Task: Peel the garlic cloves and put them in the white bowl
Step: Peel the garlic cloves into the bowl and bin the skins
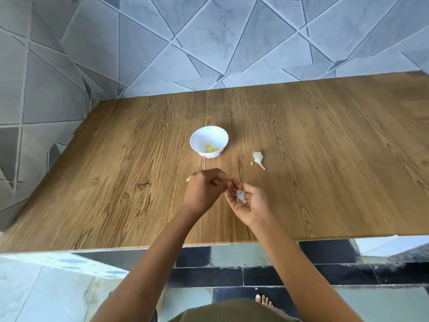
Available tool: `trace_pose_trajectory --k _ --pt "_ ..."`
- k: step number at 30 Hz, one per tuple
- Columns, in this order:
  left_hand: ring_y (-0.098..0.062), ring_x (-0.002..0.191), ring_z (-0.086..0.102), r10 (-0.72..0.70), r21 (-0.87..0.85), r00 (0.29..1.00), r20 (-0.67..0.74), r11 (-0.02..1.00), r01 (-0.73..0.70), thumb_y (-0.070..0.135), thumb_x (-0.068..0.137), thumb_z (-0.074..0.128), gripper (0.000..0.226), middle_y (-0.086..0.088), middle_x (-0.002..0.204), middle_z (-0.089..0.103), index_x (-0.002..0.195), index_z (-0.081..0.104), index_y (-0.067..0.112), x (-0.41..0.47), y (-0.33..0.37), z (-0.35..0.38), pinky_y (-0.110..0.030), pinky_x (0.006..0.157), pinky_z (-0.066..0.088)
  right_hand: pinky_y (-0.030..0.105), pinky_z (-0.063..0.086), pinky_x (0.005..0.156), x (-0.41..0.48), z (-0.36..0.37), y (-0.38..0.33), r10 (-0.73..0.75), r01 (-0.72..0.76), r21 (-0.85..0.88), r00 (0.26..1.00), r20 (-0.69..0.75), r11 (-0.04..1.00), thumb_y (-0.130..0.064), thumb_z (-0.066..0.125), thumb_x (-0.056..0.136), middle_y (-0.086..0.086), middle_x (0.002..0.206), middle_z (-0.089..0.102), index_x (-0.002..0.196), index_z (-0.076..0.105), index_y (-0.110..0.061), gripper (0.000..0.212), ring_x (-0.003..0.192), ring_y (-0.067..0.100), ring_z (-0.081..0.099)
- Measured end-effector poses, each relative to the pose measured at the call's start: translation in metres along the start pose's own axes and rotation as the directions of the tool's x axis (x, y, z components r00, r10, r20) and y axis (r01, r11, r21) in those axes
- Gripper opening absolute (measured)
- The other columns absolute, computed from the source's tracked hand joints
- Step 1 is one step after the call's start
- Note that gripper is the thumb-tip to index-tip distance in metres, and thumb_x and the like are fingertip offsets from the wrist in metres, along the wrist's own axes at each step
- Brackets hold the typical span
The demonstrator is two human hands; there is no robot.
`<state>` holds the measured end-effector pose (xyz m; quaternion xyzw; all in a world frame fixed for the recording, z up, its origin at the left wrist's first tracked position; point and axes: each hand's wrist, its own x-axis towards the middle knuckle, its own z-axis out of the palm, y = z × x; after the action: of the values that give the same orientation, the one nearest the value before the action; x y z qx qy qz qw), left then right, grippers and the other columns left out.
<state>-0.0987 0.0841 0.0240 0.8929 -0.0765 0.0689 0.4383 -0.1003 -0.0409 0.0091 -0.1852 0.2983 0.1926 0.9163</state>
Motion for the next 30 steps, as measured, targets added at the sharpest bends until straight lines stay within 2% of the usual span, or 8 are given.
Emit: trace_pose_trajectory --k 3,6,11,17,18,21,26,30 --pt "-0.015 0.075 0.069 -0.216 -0.262 0.976 0.024 0.941 0.214 -0.006 0.087 0.056 0.023 -0.007 0.086 0.072 0.092 0.070 0.011 -0.008 -0.006 -0.011 -0.026 0.069 0.056 0.032 0.050 0.083 0.001 0.003 0.003 0.017 -0.016 -0.032 1.000 0.024 0.999 -0.012 0.035 0.100 0.017 0.090 0.062 0.095 0.060 0.005 0.031 0.086 0.025 0.061" --pt "-0.010 0.080 0.066 -0.338 -0.439 0.941 0.028 0.841 0.316 -0.002 0.090 0.057 0.020 -0.006 0.093 0.071 0.096 0.069 0.012 -0.026 -0.011 -0.021 -0.020 0.070 0.054 0.031 0.049 0.080 0.006 0.006 0.009 0.043 -0.040 -0.124 0.999 0.017 0.991 -0.012 0.035 0.101 0.014 0.090 0.062 0.094 0.061 0.004 0.031 0.086 0.023 0.059" --pt "-0.002 0.078 0.062 -0.526 -0.518 0.835 -0.164 0.766 0.380 0.000 0.088 0.062 0.016 0.004 0.085 0.069 0.094 0.070 0.013 -0.073 -0.027 -0.039 -0.016 0.074 0.049 0.029 0.050 0.076 0.014 0.018 0.032 0.238 -0.211 -0.339 0.970 0.040 0.917 -0.014 0.031 0.101 0.014 0.091 0.062 0.093 0.060 0.003 0.035 0.084 0.022 0.059" --pt "-0.005 0.077 0.063 -0.696 -0.552 0.561 -0.449 0.709 0.439 -0.001 0.086 0.063 0.017 0.000 0.089 0.071 0.093 0.069 0.015 -0.158 -0.033 -0.065 -0.015 0.075 0.049 0.025 0.056 0.062 0.009 0.034 0.093 0.522 -0.415 -0.568 0.853 0.029 0.711 -0.016 0.029 0.103 0.013 0.088 0.060 0.092 0.059 0.001 0.037 0.081 0.021 0.059" --pt "-0.004 0.076 0.063 -0.711 -0.553 0.494 -0.500 0.701 0.450 -0.002 0.087 0.063 0.019 0.000 0.089 0.071 0.094 0.070 0.014 -0.183 -0.033 -0.071 -0.014 0.073 0.049 0.025 0.056 0.061 0.002 0.034 0.117 0.580 -0.456 -0.606 0.814 0.011 0.651 -0.016 0.029 0.103 0.013 0.087 0.060 0.092 0.059 0.001 0.036 0.081 0.020 0.058" --pt "0.005 0.073 0.063 -0.731 -0.560 0.381 -0.566 0.681 0.472 -0.002 0.086 0.063 0.018 0.003 0.090 0.071 0.096 0.070 0.011 -0.225 -0.036 -0.083 -0.010 0.073 0.049 0.025 0.056 0.065 -0.010 0.032 0.161 0.669 -0.502 -0.659 0.743 0.003 0.560 -0.014 0.030 0.102 0.013 0.085 0.060 0.091 0.059 0.002 0.035 0.082 0.020 0.058" --pt "0.006 0.068 0.062 -0.779 -0.657 0.172 -0.603 0.607 0.448 -0.007 0.086 0.060 0.017 -0.003 0.085 0.069 0.100 0.068 -0.002 -0.298 -0.064 -0.104 -0.007 0.064 0.045 0.024 0.056 0.058 -0.017 0.015 0.255 0.768 -0.590 -0.719 0.629 -0.124 0.367 -0.013 0.031 0.100 0.013 0.083 0.060 0.089 0.058 0.002 0.032 0.078 0.021 0.057" --pt "-0.011 0.083 0.064 -0.831 -0.725 0.071 -0.552 0.520 0.452 0.001 0.086 0.063 0.017 -0.006 0.093 0.072 0.101 0.071 0.003 -0.346 -0.126 -0.126 -0.019 0.077 0.051 0.026 0.056 0.057 0.002 -0.002 0.338 0.758 -0.622 -0.728 0.612 -0.224 0.288 -0.013 0.031 0.101 0.014 0.079 0.063 0.088 0.059 0.003 0.034 0.076 0.023 0.061"
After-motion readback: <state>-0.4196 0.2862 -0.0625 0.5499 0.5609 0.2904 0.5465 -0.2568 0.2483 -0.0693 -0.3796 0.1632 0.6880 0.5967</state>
